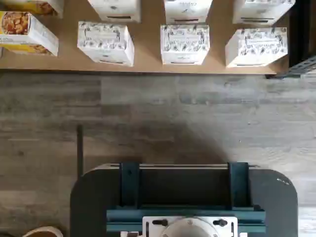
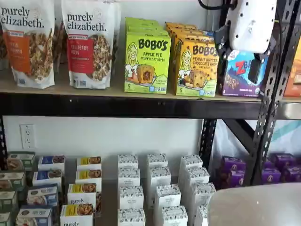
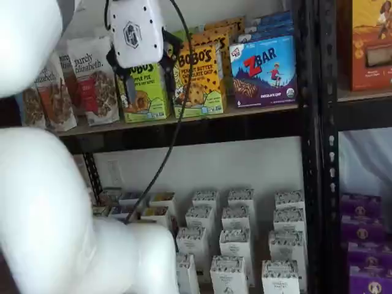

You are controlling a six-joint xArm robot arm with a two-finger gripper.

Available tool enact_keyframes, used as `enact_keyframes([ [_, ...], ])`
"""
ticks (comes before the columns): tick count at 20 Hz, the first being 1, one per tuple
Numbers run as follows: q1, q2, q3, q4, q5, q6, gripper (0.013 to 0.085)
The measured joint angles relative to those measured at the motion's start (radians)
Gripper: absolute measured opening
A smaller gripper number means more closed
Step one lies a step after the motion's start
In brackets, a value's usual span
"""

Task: Pick the green box on the top shelf, the fourth from the left

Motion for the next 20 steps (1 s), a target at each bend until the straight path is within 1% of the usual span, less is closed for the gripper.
enact_keyframes([
  [1,-0.015,-0.016,0.016,0.017,-0.027,-0.011,0.0850],
  [2,-0.088,-0.089,0.084,0.095,-0.142,-0.062,0.0850],
  [3,-0.114,-0.115,0.107,0.128,-0.188,-0.082,0.0850],
  [4,-0.116,-0.116,0.109,0.132,-0.195,-0.085,0.0850],
  [10,-0.105,-0.111,0.107,0.122,-0.193,-0.078,0.0850],
  [20,-0.113,-0.103,0.108,0.126,-0.188,-0.085,0.0850],
])
